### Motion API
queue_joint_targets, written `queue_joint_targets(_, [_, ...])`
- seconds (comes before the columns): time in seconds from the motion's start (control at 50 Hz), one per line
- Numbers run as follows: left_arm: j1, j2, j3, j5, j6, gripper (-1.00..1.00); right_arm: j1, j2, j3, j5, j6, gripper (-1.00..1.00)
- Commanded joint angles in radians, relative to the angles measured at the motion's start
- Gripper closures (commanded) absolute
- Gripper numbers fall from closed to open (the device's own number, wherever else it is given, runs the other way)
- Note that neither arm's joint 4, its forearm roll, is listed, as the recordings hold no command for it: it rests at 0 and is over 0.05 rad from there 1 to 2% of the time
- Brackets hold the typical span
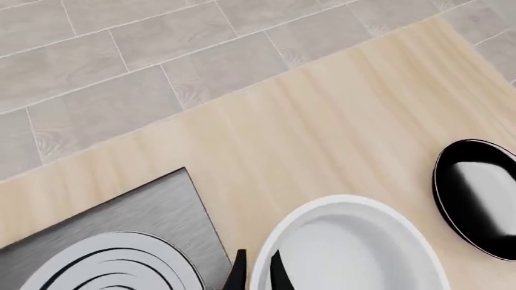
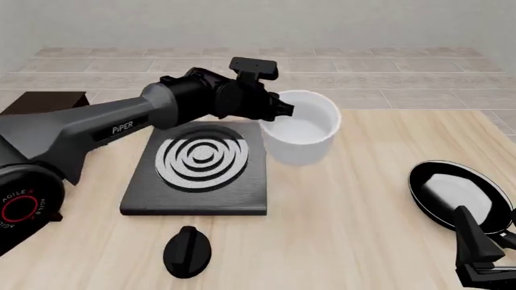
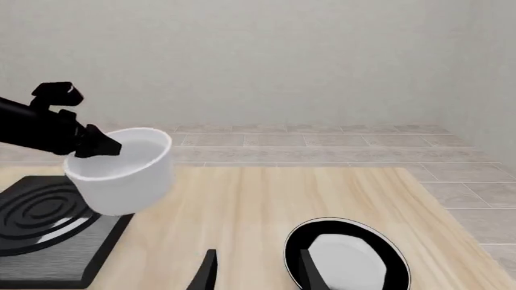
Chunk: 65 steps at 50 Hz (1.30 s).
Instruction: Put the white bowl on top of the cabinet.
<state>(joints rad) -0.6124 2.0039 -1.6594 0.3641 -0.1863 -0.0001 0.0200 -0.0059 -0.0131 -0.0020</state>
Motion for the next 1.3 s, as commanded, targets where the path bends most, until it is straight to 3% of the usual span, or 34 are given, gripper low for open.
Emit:
queue_joint_targets(0.02, [0.061,-0.063,0.005,0.000,-0.002,1.00,0.000,0.000,0.000,0.000,0.000,-1.00])
queue_joint_targets(0.84, [0.259,-0.185,-0.010,0.055,0.006,1.00,0.000,0.000,0.000,0.000,0.000,-1.00])
queue_joint_targets(1.3, [0.385,-0.260,0.041,0.061,0.027,1.00,0.000,0.000,0.000,0.000,0.000,-1.00])
